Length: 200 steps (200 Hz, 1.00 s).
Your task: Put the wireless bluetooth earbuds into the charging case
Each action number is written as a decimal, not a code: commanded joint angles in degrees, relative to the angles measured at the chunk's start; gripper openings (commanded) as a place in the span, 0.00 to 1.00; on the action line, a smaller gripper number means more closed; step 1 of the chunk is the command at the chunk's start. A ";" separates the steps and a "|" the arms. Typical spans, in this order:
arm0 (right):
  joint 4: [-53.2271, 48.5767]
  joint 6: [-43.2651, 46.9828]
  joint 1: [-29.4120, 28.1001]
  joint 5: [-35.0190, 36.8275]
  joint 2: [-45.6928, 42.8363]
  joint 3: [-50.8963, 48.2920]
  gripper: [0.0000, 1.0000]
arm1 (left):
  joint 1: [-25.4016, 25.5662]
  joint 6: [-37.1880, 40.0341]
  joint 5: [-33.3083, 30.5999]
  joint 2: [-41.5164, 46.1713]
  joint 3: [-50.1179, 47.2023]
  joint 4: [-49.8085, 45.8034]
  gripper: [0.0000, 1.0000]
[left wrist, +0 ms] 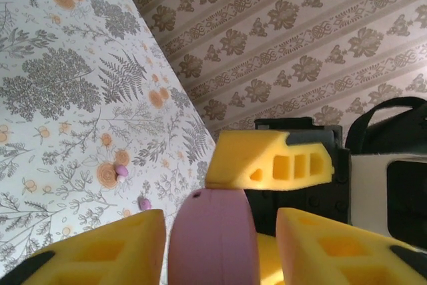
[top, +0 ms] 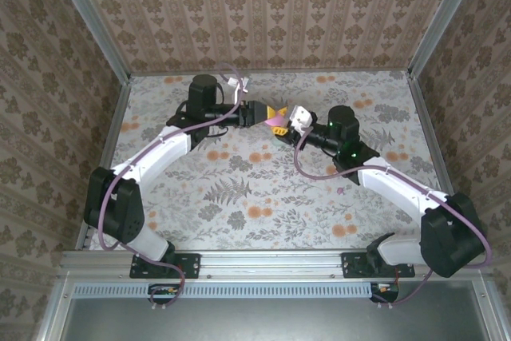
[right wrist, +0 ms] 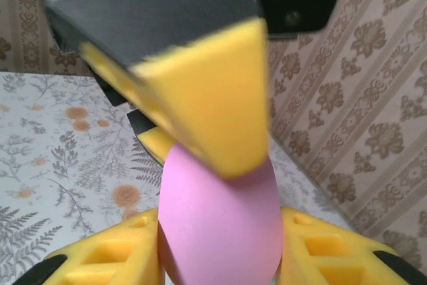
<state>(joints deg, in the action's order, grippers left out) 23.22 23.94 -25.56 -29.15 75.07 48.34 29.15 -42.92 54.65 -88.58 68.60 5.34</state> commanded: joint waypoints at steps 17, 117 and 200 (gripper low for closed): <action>-10.97 -10.88 4.14 -14.39 -0.86 6.78 0.33 | -1.69 14.38 -6.51 8.66 -4.50 2.69 0.67; -21.03 -16.23 7.90 -33.98 1.90 15.54 0.32 | -1.18 37.33 6.74 11.67 -9.59 11.52 0.64; -18.08 -14.67 7.82 -31.57 1.48 13.89 0.33 | 1.39 36.62 7.77 9.79 -8.13 11.93 0.63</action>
<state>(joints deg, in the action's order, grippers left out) 3.09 8.60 -17.82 -60.05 77.01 62.04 30.00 -6.61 60.51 -77.65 58.39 15.68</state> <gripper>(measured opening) 0.375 0.636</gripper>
